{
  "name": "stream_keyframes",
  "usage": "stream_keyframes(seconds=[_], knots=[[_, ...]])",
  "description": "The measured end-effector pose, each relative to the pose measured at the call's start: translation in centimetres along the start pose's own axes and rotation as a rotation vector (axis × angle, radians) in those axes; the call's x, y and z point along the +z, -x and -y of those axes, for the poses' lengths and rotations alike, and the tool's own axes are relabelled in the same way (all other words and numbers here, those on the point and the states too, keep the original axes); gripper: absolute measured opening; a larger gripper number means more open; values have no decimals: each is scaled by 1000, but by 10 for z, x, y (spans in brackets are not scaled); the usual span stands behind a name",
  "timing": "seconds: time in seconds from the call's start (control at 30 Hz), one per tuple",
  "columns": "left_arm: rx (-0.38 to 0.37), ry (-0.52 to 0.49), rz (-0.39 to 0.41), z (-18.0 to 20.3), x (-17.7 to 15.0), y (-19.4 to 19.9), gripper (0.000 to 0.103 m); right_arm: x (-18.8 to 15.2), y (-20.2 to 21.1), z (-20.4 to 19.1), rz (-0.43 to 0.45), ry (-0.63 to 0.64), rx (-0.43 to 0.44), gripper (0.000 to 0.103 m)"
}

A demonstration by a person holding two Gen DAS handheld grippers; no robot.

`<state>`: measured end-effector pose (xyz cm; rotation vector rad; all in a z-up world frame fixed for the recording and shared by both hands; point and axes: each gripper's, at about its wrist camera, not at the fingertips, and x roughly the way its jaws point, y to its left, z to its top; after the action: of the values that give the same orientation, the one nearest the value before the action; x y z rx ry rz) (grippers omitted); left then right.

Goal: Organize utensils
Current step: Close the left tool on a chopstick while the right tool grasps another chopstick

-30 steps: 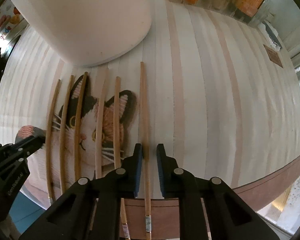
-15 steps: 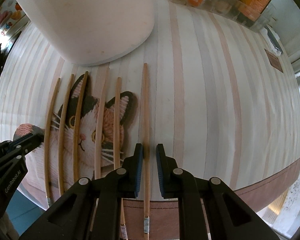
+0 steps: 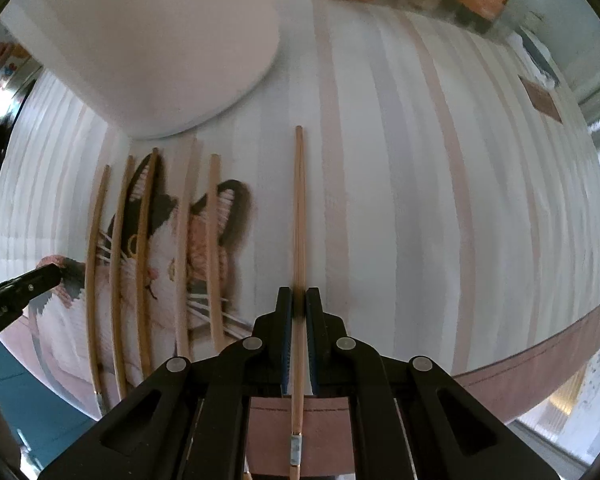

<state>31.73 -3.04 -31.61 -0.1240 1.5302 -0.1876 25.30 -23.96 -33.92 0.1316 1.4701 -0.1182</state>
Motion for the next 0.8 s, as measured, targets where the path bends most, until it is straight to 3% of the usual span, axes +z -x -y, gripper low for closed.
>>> stream_keyframes(seconds=[0.17,0.33,0.43,0.53,0.63,0.8], knots=[[-22,-127,-15,41,3,-3,19,2,1,18,-13,-28,3,7],[63,-205,-27,66,3,-14,17,8,1,31,-20,-34,-1,7],[99,-187,-12,64,7,-13,4,14,2,35,-20,-28,-9,7],[124,-138,-8,50,4,-8,4,9,2,37,-24,-37,-20,7],[96,-93,-17,34,11,-3,4,3,4,39,-38,-49,-18,7],[104,-86,-19,32,13,2,5,7,8,49,-55,-52,-8,7]])
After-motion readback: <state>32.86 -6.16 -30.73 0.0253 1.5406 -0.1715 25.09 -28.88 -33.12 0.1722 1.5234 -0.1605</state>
